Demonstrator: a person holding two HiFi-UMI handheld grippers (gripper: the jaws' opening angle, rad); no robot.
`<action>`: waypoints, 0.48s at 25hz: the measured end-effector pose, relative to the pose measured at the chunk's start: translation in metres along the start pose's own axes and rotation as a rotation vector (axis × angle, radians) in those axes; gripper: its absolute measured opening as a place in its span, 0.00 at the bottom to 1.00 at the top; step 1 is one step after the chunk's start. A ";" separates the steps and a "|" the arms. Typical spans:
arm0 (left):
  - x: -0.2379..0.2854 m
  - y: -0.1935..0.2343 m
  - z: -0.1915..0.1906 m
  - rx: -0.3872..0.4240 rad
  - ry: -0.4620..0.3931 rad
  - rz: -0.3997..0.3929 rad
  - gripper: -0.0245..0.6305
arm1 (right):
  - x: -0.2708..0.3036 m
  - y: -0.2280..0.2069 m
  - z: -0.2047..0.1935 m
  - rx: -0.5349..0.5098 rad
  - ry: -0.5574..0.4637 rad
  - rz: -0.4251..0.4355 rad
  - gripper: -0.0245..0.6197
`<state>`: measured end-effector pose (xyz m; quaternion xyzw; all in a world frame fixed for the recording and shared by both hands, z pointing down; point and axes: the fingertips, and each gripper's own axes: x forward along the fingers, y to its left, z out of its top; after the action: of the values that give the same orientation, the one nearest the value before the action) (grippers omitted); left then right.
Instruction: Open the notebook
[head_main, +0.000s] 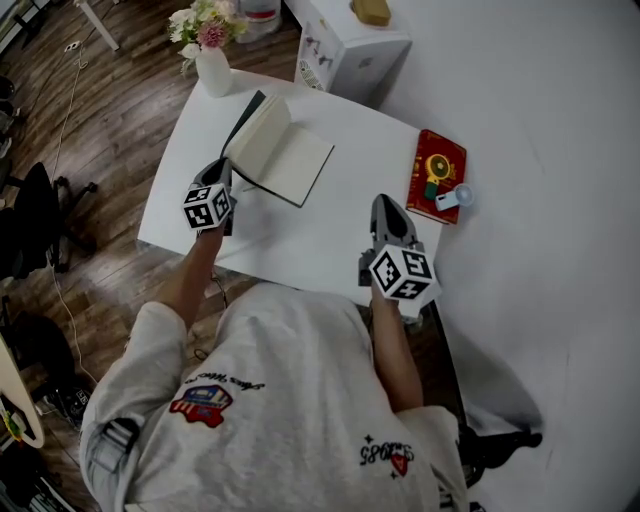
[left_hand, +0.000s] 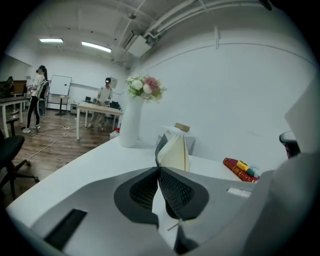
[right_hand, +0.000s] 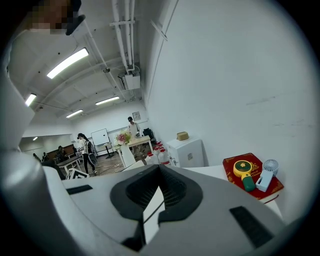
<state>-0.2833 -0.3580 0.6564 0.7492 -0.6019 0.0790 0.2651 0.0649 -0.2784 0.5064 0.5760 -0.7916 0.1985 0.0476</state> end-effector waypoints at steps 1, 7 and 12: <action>0.002 0.007 -0.003 -0.020 0.015 0.014 0.06 | -0.001 -0.002 0.002 0.002 -0.004 -0.004 0.03; 0.013 0.037 -0.020 -0.119 0.118 0.062 0.07 | -0.009 -0.011 0.007 0.014 -0.022 -0.020 0.03; 0.001 0.059 -0.043 -0.169 0.170 0.121 0.10 | -0.016 -0.016 0.006 0.030 -0.036 -0.026 0.03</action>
<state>-0.3303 -0.3456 0.7110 0.6769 -0.6259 0.1073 0.3721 0.0860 -0.2708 0.4999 0.5903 -0.7818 0.1991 0.0272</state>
